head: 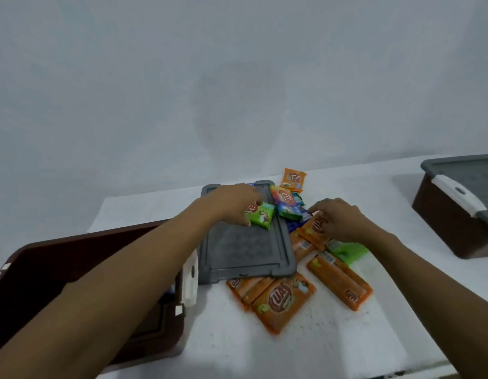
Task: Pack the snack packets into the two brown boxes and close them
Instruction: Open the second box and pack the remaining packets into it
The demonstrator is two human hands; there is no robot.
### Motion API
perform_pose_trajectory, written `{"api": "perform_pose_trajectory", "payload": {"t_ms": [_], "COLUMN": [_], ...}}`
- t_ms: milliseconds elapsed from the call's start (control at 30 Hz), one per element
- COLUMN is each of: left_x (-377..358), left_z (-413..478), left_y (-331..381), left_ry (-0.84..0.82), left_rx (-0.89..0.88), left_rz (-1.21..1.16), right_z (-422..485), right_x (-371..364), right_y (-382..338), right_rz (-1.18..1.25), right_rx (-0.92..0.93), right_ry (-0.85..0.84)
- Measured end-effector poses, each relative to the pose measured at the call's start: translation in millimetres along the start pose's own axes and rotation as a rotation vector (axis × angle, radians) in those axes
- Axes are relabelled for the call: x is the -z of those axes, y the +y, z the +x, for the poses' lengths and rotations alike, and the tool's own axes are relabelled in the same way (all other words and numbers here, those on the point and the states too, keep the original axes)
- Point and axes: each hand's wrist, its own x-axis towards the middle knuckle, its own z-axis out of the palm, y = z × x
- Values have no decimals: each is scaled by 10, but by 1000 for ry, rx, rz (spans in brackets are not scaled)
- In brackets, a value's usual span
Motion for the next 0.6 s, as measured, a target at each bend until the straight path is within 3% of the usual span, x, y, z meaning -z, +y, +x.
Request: {"api": "perform_pose_trajectory", "payload": {"t_ms": [100,367,600], "left_x": [-92,-182,121], "left_z": [260,444,-69], "left_y": [52,42,-138], "left_ry": [-53,-88,110], "left_rx": [32,41,37], "left_rz": [43,37,-145], "right_z": [15,21,-88], "right_x": [21,42,272], "right_y": [217,442,77], "right_rz": [-119,-51,179], "right_rx": [98,176,287], "right_ry": [-225,-62,36]}}
